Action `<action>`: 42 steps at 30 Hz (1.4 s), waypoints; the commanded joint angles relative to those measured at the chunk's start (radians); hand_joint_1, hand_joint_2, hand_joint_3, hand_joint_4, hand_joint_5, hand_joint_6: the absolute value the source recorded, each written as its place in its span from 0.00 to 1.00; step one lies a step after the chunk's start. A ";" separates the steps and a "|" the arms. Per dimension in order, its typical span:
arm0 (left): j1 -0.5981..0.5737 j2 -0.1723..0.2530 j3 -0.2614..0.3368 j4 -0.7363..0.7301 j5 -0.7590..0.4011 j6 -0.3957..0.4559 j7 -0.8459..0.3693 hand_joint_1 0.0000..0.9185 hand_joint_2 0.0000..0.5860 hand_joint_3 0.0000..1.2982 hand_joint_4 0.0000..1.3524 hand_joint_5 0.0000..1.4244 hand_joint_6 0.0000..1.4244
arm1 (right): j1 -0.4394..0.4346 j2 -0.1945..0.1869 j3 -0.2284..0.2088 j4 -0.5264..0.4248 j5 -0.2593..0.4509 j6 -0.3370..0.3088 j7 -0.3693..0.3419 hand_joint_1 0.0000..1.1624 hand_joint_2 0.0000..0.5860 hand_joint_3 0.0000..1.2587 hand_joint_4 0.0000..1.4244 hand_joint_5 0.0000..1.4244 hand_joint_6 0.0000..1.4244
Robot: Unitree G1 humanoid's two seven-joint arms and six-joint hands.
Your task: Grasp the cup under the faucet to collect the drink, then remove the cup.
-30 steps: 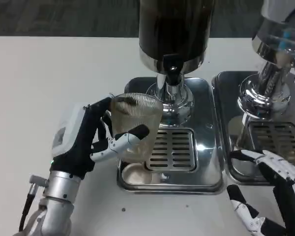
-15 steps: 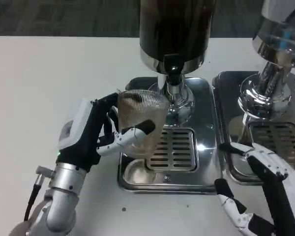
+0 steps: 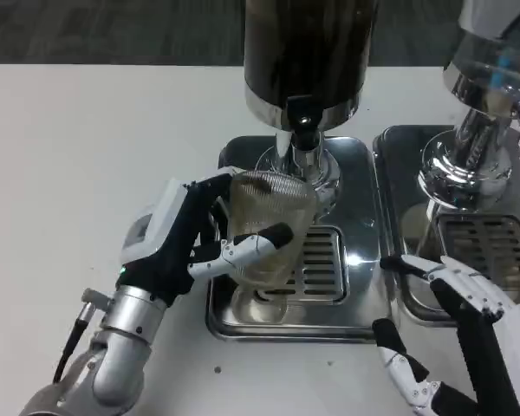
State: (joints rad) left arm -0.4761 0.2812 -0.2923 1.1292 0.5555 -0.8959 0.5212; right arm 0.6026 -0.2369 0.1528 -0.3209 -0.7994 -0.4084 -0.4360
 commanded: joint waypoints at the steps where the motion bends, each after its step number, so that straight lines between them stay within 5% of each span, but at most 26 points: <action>1: -0.032 -0.009 -0.006 0.011 -0.002 -0.008 -0.005 0.26 0.26 0.44 0.54 0.68 0.81 | 0.019 0.011 0.005 -0.017 -0.007 0.011 0.001 0.42 0.71 0.29 0.24 0.18 0.21; 15: -0.072 -0.044 -0.042 0.062 0.017 0.034 0.000 0.24 0.28 0.41 0.51 0.64 0.76 | 0.042 0.035 0.030 -0.050 -0.029 0.027 0.008 0.41 0.71 0.29 0.24 0.19 0.21; 31: -0.102 -0.055 -0.070 0.080 0.054 0.079 0.035 0.17 0.29 0.32 0.36 0.38 0.31 | 0.035 0.043 0.064 -0.052 -0.028 0.039 0.015 0.40 0.70 0.29 0.24 0.19 0.21; 42: -0.098 -0.039 -0.088 0.081 0.048 0.070 0.015 0.13 0.29 0.30 0.32 0.33 0.23 | 0.028 0.045 0.073 -0.053 -0.027 0.041 0.017 0.39 0.70 0.29 0.24 0.19 0.22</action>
State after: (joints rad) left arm -0.5653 0.2317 -0.3727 1.2052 0.6003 -0.8206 0.5439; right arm 0.6313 -0.1950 0.2228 -0.3621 -0.8294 -0.3749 -0.4261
